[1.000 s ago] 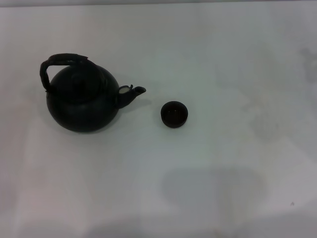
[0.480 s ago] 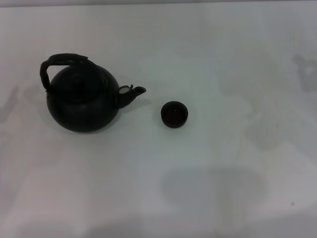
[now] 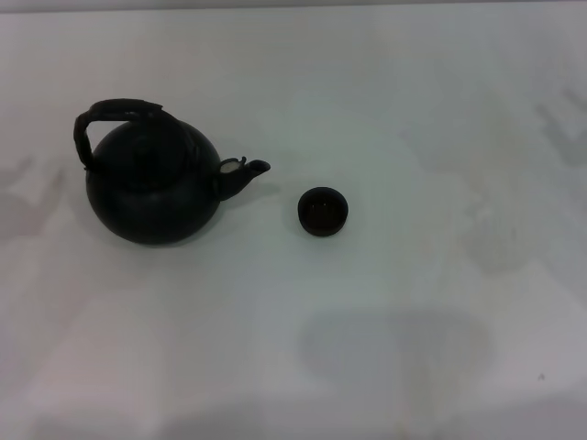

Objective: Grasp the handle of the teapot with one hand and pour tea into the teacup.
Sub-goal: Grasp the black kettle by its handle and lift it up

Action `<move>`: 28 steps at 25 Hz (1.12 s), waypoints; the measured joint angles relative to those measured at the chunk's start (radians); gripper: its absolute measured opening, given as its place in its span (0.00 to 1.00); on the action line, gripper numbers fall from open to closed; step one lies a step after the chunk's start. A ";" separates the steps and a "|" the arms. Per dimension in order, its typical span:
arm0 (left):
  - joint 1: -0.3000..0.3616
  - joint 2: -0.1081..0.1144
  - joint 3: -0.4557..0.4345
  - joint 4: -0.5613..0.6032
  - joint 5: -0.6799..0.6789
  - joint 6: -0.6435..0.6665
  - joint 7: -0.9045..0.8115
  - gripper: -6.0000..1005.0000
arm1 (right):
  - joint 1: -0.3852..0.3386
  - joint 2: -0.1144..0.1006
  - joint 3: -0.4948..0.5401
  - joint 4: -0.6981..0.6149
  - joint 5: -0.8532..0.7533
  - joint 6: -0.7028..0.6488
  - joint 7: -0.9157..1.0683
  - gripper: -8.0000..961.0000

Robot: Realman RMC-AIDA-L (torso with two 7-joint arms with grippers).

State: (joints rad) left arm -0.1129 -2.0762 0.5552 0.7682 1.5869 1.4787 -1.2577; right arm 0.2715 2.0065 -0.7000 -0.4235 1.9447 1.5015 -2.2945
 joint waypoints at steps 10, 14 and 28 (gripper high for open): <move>0.036 -0.001 0.198 0.089 0.036 -0.009 -0.011 0.52 | 0.001 0.000 0.001 0.015 0.018 -0.024 0.000 0.78; 0.030 -0.003 0.202 0.078 0.046 -0.043 -0.012 0.52 | 0.001 0.000 0.004 0.021 0.033 -0.024 -0.001 0.87; -0.079 0.000 0.207 -0.003 0.102 -0.137 -0.048 0.53 | 0.026 0.000 0.007 0.022 0.034 -0.023 0.006 0.86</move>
State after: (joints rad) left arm -0.1921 -2.0765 0.7621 0.7648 1.6887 1.3413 -1.3053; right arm 0.2974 2.0064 -0.6933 -0.4019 1.9789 1.4790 -2.2890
